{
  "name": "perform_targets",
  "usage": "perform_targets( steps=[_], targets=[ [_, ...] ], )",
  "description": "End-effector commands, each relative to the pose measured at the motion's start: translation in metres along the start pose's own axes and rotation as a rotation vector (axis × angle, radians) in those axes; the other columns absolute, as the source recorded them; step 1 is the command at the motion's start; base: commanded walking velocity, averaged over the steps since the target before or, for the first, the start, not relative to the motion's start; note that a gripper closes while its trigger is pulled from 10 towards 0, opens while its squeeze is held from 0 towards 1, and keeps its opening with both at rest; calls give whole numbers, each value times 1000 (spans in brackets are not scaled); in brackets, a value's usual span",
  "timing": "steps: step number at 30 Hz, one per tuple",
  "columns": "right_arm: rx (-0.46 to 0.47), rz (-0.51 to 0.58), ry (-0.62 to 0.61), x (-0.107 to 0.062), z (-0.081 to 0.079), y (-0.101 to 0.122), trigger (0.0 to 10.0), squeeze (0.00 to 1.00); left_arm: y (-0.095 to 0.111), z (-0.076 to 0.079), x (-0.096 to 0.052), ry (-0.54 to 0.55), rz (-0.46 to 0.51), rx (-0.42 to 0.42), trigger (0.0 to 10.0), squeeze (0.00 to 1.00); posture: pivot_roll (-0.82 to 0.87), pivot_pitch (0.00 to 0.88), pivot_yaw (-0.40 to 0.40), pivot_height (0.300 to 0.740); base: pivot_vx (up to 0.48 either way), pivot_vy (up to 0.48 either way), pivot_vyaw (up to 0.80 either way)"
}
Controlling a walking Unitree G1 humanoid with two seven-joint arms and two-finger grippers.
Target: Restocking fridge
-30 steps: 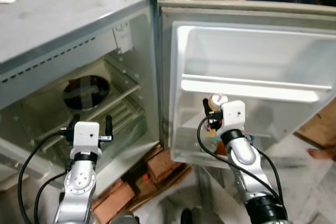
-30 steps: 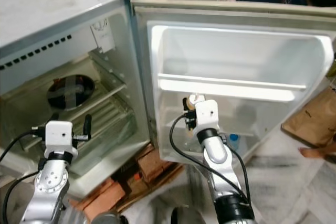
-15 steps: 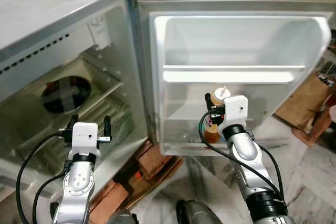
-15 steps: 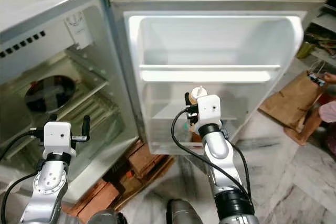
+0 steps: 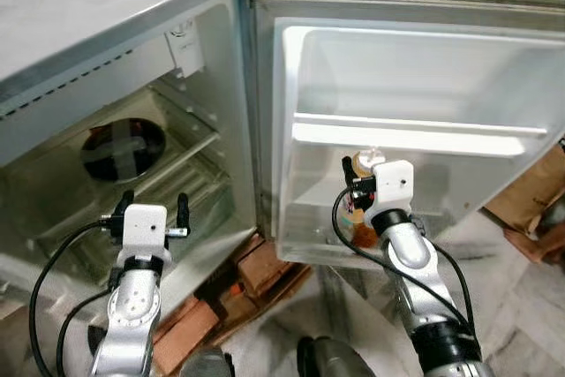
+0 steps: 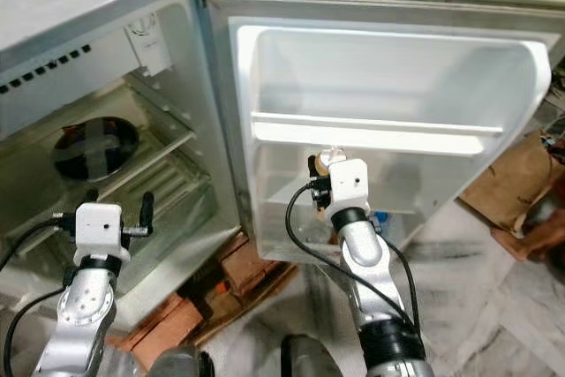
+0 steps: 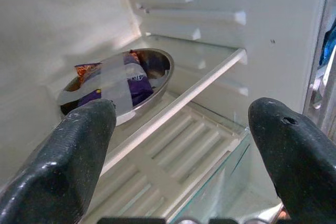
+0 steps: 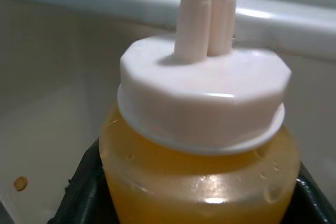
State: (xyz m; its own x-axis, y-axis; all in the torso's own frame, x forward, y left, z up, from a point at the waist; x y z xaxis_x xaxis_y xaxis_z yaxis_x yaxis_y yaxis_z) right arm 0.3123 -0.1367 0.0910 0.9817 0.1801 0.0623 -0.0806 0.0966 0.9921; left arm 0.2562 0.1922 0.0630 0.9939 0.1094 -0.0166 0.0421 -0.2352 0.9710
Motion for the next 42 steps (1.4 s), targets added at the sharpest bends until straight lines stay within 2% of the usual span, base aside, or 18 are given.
perform_targets(
  steps=[1, 10, 16, 22, 35, 42],
  targets=[
    [-9, 20, -12, 2, 3, 5, 10000, 0, -2, -1, -2, -3, -7, 4, 10000, 0, 83, 97, -2, 740, 0, 0, 0],
    [-14, 20, -11, 1, 4, 5, 10000, 0, -2, 0, -2, -2, -7, 3, 10000, 0, 82, 98, -3, 740, 259, 0, 0],
    [-10, 17, -3, -2, 4, 5, 10000, 0, -1, -5, -5, 14, 1, -12, 10000, 0, 85, 99, -4, 740, 0, 0, 0],
    [46, 2, 71, -11, -6, 4, 10000, 0, -3, -8, -8, 20, -9, -5, 10000, 0, 87, 101, -3, 740, 0, 0, 0],
    [51, -20, 76, -11, -7, 1, 10000, 0, -2, -6, -5, 9, -7, -6, 10000, 0, 88, 103, 1, 647, 0, 0, 0],
    [53, -17, 92, -9, -10, 1, 10000, 0, -2, -6, -4, 17, -10, -7, 10000, 0, 90, 100, -3, 614, 0, 0, 0]
  ],
)
Point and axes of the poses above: a point about 5 cm out from each wrist's last joint towards the gripper, its own x axis pointing out of the wrist towards the gripper, its own y axis along the axis of the wrist's last joint, z = x × y, the point moved 2 cm from there along x, pointing out of the wrist towards the gripper
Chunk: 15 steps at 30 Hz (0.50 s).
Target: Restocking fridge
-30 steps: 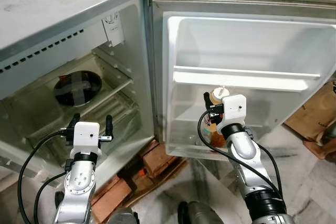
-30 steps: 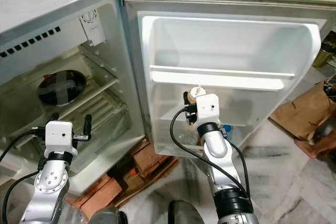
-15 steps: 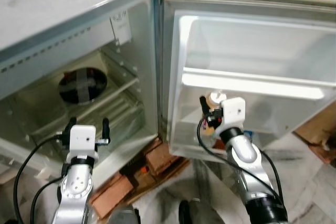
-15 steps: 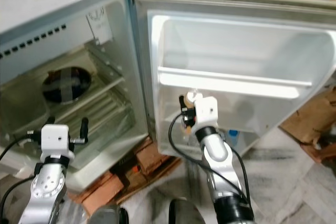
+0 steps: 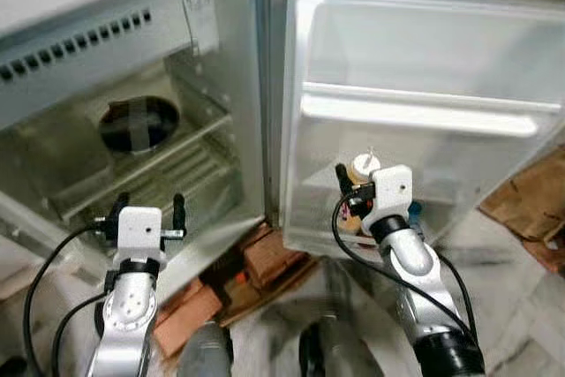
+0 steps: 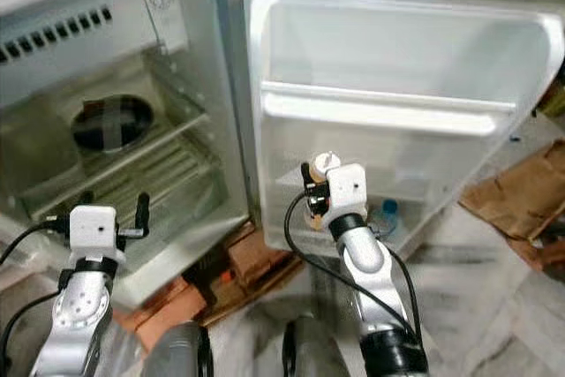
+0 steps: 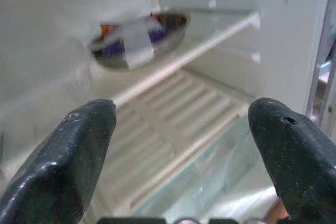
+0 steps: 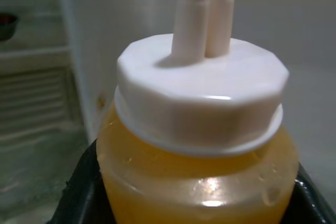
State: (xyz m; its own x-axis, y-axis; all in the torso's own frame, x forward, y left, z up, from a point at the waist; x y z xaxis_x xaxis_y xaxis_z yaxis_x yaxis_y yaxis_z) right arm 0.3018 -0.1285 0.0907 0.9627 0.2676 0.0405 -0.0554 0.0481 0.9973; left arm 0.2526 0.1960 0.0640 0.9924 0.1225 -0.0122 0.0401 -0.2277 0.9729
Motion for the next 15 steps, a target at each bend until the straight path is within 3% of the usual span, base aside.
perform_targets(
  steps=[1, 15],
  targets=[
    [0, -2, 2, 0, 0, 0, 10000, 0, -2, -2, -1, 4, -12, 1, 10000, 0, 90, 100, -3, 614, 0, 0, 0],
    [-2, 9, 16, 4, -1, 2, 10000, 0, 0, -3, 1, 4, 8, 7, 10000, 0, 93, 95, -5, 614, 0, 0, 0]
  ],
)
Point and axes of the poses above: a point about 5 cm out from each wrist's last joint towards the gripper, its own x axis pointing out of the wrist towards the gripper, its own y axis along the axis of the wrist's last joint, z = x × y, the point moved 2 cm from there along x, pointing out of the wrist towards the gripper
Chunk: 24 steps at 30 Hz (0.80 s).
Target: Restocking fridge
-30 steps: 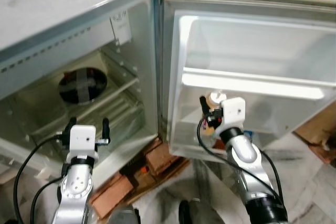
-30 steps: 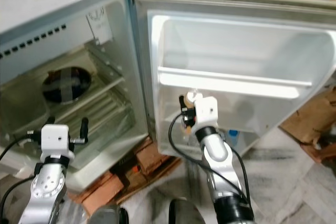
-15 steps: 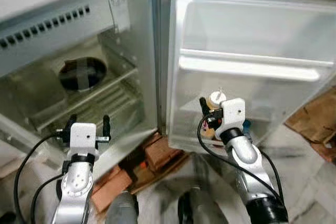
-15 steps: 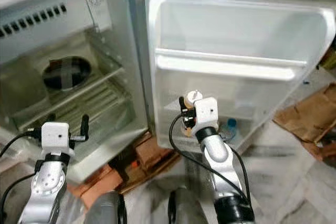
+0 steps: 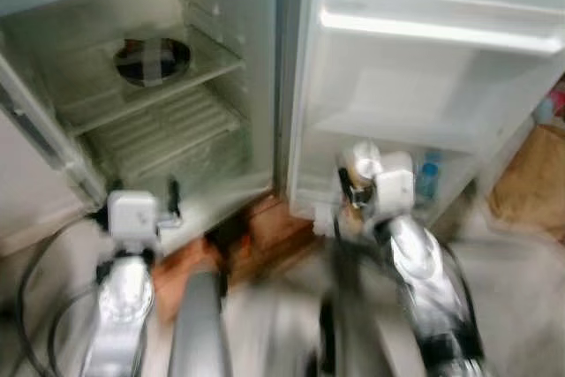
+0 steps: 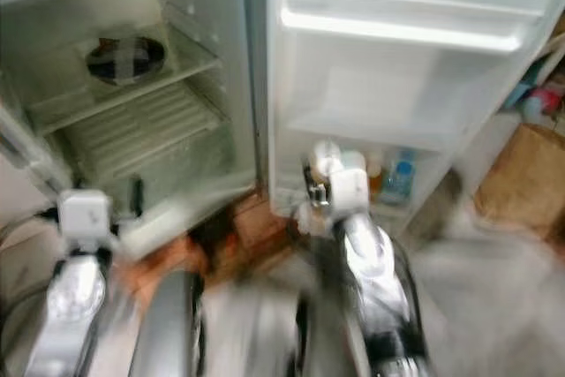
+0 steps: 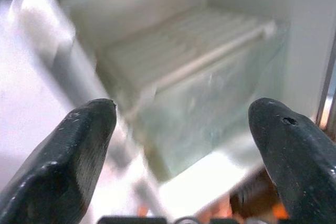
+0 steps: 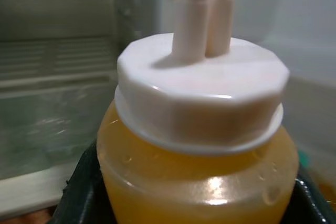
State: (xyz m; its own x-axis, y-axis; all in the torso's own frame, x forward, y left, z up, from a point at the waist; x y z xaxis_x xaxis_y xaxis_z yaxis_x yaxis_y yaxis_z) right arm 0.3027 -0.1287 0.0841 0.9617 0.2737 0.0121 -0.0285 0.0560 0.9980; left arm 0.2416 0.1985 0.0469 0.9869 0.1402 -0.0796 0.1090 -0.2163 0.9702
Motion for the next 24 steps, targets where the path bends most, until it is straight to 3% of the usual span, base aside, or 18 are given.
perform_targets(
  steps=[1, 24],
  targets=[
    [-3, 37, 8, 3, -1, 8, 10000, 0, 19, -3, 10, 0, 80, 9, 10000, 0, 93, 95, -5, 614, 0, 0, 0],
    [-19, 58, 4, 6, -2, 11, 10000, 0, 19, -2, 11, -8, 82, 6, 10000, 0, 89, 102, -3, 614, 329, 0, 0]
  ],
)
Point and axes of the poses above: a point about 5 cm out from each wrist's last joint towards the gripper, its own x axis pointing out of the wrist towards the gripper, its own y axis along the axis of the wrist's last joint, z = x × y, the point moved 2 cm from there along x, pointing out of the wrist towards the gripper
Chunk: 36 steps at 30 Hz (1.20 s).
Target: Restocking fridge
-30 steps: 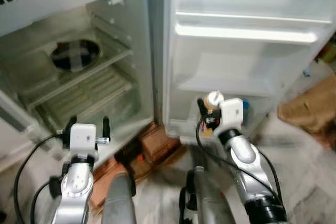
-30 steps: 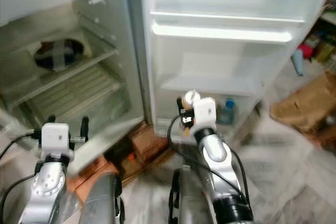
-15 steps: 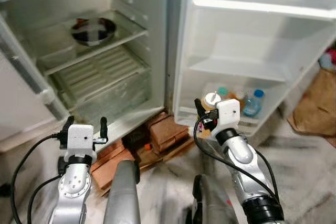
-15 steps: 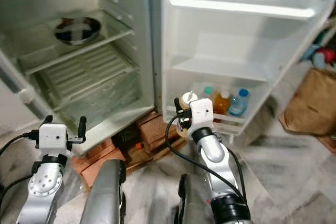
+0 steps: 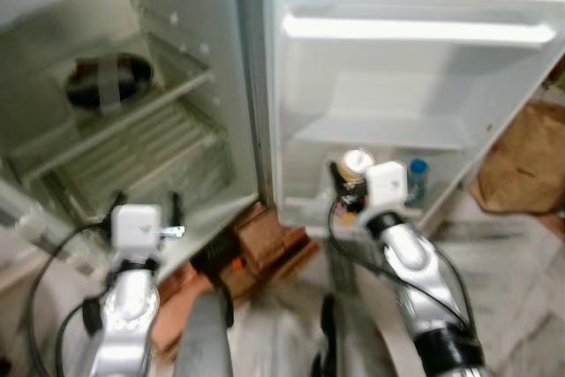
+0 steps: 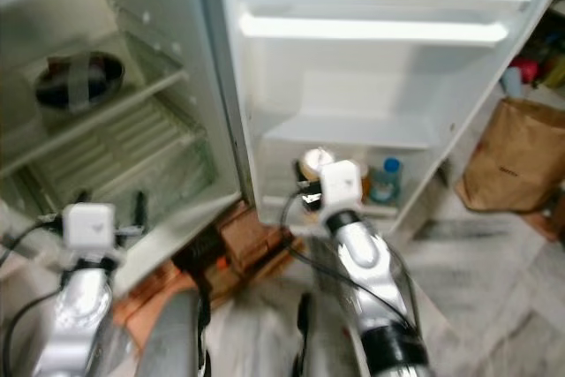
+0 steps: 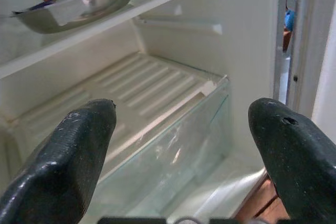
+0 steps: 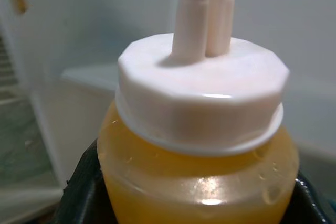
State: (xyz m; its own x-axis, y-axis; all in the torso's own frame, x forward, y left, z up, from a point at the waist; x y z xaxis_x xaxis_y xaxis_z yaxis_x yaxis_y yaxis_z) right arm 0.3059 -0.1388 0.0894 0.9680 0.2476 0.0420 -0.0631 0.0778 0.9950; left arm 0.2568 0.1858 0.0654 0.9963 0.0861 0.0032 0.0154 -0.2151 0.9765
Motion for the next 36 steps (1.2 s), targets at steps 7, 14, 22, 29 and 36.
perform_targets(
  steps=[7, 14, 22, 29, 36],
  targets=[
    [7, 27, 25, 6, -11, 6, 10000, 0, -2, -11, 0, 27, -11, 13, 10000, 0, 88, 100, -1, 614, 278, 134, 0],
    [6, 22, 22, 6, -11, 4, 10000, 0, -3, -12, 0, 32, -19, 8, 10000, 0, 91, 100, 1, 614, 0, 126, 0],
    [37, 9, 32, 7, -16, 2, 10000, 0, -6, -17, -2, 54, -42, -2, 10000, 0, 107, 104, 4, 614, 0, 0, 0],
    [56, -1, 35, 11, -24, -1, 10000, 0, -4, -25, -8, 44, -44, 25, 10000, 0, 136, 138, 24, 614, 0, 153, 0],
    [65, -6, 29, 16, -22, -2, 10000, 0, -3, -25, -12, 15, -52, 37, 10000, 0, 148, 187, 53, 614, 0, 75, 0]
  ],
)
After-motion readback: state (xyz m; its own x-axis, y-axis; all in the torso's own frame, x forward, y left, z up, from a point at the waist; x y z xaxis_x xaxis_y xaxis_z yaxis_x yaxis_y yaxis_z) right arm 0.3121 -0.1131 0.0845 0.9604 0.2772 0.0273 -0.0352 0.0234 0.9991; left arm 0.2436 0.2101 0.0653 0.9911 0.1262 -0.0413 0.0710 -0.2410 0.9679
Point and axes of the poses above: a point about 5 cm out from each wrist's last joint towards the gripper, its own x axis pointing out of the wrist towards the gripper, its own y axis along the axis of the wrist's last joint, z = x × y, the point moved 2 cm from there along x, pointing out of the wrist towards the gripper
